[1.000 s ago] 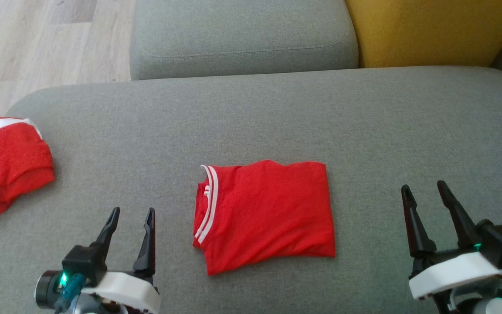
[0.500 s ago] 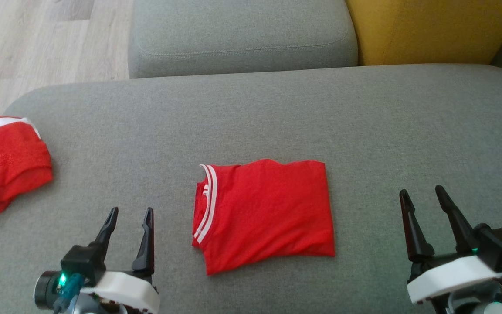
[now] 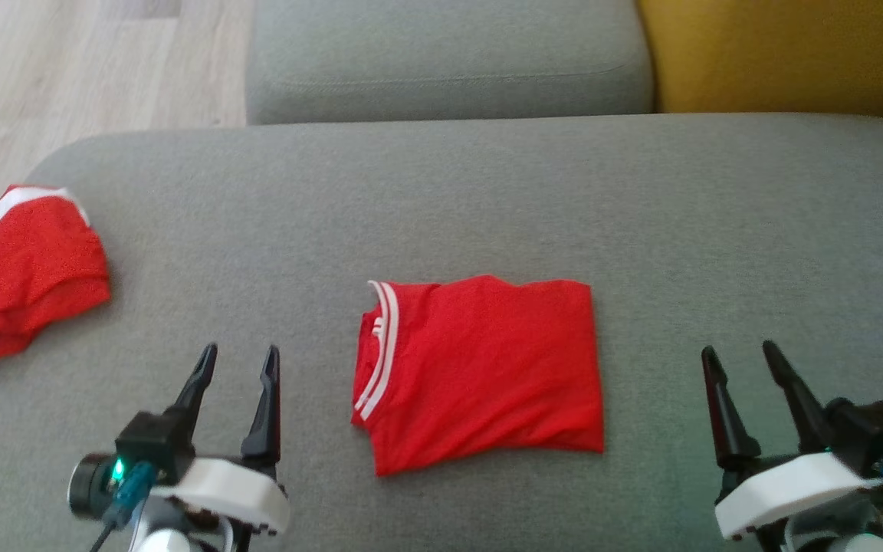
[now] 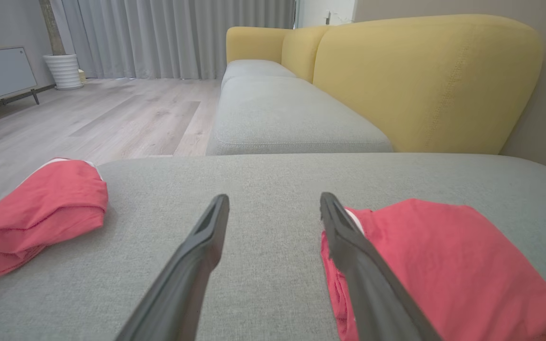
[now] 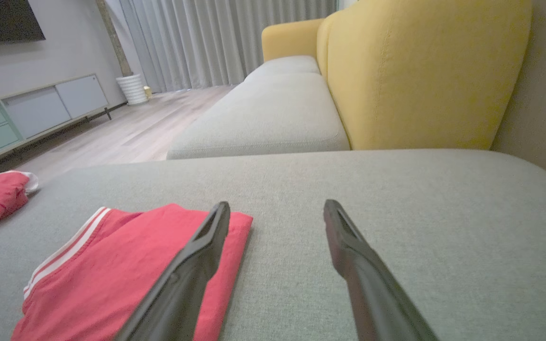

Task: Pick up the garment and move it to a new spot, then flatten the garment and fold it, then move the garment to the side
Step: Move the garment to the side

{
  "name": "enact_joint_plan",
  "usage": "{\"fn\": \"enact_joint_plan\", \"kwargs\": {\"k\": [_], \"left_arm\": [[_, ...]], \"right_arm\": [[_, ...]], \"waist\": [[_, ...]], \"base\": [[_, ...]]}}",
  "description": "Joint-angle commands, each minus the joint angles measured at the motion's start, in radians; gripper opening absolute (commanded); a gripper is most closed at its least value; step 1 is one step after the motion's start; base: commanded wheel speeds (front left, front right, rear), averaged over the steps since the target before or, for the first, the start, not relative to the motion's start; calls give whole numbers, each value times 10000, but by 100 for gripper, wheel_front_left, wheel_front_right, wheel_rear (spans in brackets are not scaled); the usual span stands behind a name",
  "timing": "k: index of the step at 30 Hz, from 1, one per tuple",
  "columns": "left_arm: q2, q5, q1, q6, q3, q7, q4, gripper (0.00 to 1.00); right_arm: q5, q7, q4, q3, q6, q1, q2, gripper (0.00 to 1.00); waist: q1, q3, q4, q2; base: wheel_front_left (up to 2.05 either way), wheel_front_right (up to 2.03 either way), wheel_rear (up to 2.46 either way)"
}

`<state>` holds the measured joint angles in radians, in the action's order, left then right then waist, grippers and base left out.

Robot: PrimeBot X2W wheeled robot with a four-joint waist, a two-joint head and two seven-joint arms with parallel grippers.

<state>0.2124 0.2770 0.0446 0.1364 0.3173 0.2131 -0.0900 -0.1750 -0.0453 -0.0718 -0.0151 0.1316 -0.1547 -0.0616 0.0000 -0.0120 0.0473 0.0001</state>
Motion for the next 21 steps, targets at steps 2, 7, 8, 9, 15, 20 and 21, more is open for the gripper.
{"fn": "enact_joint_plan", "kwargs": {"k": [2,7,8,9,15,20,21], "left_arm": [[21,-22,-878,-44,-229,120,327,100],[-116,-49,-1319,-126,-129,212,355,100],[-162,-47,-1428,-147,-111,240,346,100],[-211,-41,-1535,-176,-90,268,338,100],[-462,-92,-2080,-338,10,414,171,100],[-684,-129,-2310,-411,-18,469,77,100],[-710,-142,-2342,-425,-42,474,74,100]], "right_arm": [[-69,-29,112,-252,-9,699,-152,100],[-184,-50,1047,-410,-9,1312,-245,100],[-233,-29,1336,-443,-9,1494,-255,100],[-283,-14,1628,-475,-9,1679,-256,100],[-419,-85,3605,-738,-9,2730,-229,100],[-446,-530,4940,-809,-9,3147,-162,100],[-456,-651,5099,-785,-9,3194,-143,100]], "waist": [[0,282,324,-1],[0,765,737,-1],[0,873,842,-1],[0,1000,951,-1],[0,1553,1551,-1],[0,1817,1911,-1],[0,1859,1942,-1]], "base": [[0,0,0],[0,0,0],[0,0,0],[0,0,0],[0,0,0],[0,0,0],[0,0,0]]}}
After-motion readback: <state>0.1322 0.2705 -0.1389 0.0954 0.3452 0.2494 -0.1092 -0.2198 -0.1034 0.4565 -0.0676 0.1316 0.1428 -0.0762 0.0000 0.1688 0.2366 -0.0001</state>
